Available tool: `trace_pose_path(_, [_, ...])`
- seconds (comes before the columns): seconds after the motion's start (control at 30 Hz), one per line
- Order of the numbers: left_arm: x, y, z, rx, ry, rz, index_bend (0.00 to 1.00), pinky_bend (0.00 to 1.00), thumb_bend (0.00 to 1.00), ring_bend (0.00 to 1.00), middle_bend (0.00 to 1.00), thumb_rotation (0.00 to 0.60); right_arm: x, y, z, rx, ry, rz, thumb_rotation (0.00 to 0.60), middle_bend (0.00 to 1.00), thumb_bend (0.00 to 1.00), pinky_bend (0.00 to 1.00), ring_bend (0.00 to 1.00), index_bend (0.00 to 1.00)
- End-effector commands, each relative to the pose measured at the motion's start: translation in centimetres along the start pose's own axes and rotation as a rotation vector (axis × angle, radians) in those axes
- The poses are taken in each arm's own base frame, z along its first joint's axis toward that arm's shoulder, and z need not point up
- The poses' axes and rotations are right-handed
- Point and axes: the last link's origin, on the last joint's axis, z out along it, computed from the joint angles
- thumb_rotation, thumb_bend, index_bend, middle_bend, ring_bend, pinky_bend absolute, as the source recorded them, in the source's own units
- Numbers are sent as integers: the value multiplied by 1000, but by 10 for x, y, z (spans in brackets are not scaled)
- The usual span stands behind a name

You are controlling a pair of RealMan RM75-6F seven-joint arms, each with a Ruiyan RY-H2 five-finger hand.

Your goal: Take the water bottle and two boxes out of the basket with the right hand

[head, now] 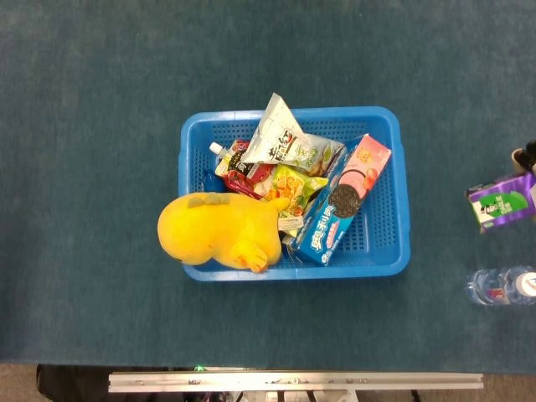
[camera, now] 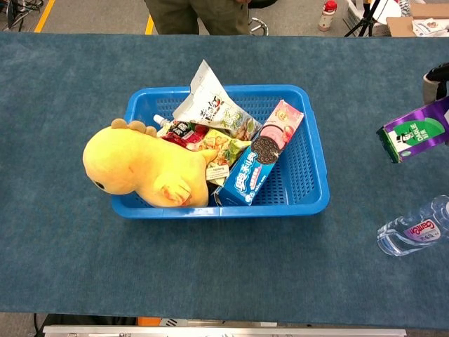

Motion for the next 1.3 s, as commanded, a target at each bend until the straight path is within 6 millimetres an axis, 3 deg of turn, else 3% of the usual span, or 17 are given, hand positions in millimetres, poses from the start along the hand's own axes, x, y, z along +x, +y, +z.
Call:
trace_pose_path(0.03, [1, 0, 0, 0, 2, -1, 272, 220, 202, 44, 99, 600, -8, 1, 0, -9, -37, -17, 600, 643, 0, 428, 542, 518])
trace_pose_path(0.3, [2, 0, -1, -1, 4, -3, 272, 220, 203, 44, 99, 600, -25, 2, 0, -40, -125, -50, 600, 607, 0, 428, 503, 518])
trace_pose_path(0.6, [2, 0, -1, 1, 6, -3, 272, 220, 202, 44, 99, 600, -28, 3, 3, -58, -146, -47, 600, 499, 0, 430, 413, 516])
trace_pose_path(1.0, [2, -1, -1, 3, 2, -2, 272, 220, 203, 44, 99, 600, -26, 5, 4, -61, -144, -33, 600, 366, 0, 429, 294, 390])
trace_pose_path(1.3, [2, -1, -1, 5, 3, -3, 273, 220, 203, 44, 99, 600, -27, 5, 4, -61, -153, -31, 600, 327, 0, 420, 254, 341])
